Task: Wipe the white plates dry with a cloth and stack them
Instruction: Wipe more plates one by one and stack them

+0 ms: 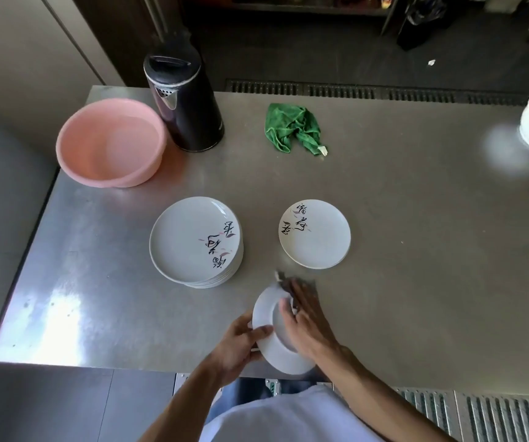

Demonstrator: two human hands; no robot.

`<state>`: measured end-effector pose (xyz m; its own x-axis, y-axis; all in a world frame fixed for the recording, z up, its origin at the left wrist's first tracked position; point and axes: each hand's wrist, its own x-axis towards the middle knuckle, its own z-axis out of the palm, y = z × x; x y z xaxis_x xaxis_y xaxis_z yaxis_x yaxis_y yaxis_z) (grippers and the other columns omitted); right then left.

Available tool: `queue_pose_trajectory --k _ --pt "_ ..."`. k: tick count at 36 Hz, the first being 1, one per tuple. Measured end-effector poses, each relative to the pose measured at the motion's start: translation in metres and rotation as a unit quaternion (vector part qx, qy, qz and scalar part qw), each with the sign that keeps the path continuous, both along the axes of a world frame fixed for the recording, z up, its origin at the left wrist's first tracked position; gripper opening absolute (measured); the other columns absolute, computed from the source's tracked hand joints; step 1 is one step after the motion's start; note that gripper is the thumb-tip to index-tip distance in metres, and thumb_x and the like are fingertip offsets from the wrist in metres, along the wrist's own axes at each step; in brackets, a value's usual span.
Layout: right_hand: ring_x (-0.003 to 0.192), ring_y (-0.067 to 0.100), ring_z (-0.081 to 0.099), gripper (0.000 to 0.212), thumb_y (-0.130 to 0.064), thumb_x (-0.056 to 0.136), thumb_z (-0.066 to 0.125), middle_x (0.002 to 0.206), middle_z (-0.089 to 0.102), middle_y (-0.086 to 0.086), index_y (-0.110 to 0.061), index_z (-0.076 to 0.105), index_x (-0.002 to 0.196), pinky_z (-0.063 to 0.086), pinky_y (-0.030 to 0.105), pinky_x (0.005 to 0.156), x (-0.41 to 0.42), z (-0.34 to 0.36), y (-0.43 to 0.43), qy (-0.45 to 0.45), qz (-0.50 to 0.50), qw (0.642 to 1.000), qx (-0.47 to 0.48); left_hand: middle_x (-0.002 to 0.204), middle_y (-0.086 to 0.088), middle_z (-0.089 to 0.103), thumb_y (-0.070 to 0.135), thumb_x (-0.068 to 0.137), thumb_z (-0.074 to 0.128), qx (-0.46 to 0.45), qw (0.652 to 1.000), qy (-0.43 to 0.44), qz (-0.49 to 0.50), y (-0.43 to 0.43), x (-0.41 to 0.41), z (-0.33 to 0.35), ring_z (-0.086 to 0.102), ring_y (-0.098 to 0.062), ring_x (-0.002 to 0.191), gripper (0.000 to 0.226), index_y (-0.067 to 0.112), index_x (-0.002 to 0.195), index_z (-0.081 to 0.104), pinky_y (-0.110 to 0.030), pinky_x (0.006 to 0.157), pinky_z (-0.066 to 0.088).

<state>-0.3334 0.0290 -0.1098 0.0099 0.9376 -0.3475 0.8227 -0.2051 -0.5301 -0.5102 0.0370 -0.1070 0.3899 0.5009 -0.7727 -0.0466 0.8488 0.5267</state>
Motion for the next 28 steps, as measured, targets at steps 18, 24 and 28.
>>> queue_pose_trajectory --k 18,24,28 --pt "0.15 0.013 0.021 0.048 -0.038 0.107 0.032 0.164 0.024 -0.003 -0.025 0.035 0.154 0.019 0.026 0.12 0.007 0.0 -0.007 0.093 -0.139 0.986 -0.003 0.117 -0.017 0.071 -0.003 0.092 0.065 0.001 0.998 0.02 0.058 -0.007 0.012 -0.002 0.07 -0.034 0.102 0.04 0.016 0.127 0.062 -0.048 0.081 0.06" --pt "0.144 0.015 0.035 0.052 -0.043 0.106 0.026 0.158 0.038 0.001 -0.023 0.037 0.153 0.027 0.034 0.12 0.0 0.017 -0.011 0.2 -0.27 0.941 -0.03 0.119 -0.017 0.071 0.024 0.085 0.071 -0.03 0.999 -0.018 0.042 0.0 0.01 0.005 0.069 -0.029 0.101 0.05 0.012 0.132 0.06 -0.044 0.088 0.058" --pt "0.151 0.002 0.009 0.048 -0.028 0.108 0.03 0.162 0.02 -0.01 -0.018 0.031 0.155 0.014 0.037 0.124 -0.008 0.018 -0.016 0.177 -0.058 0.982 0.041 0.125 -0.02 0.069 0.014 0.099 0.064 -0.01 1.0 0.004 -0.018 0.004 0.008 0.004 0.069 -0.033 0.109 0.032 0.013 0.13 0.061 -0.047 0.096 0.057"
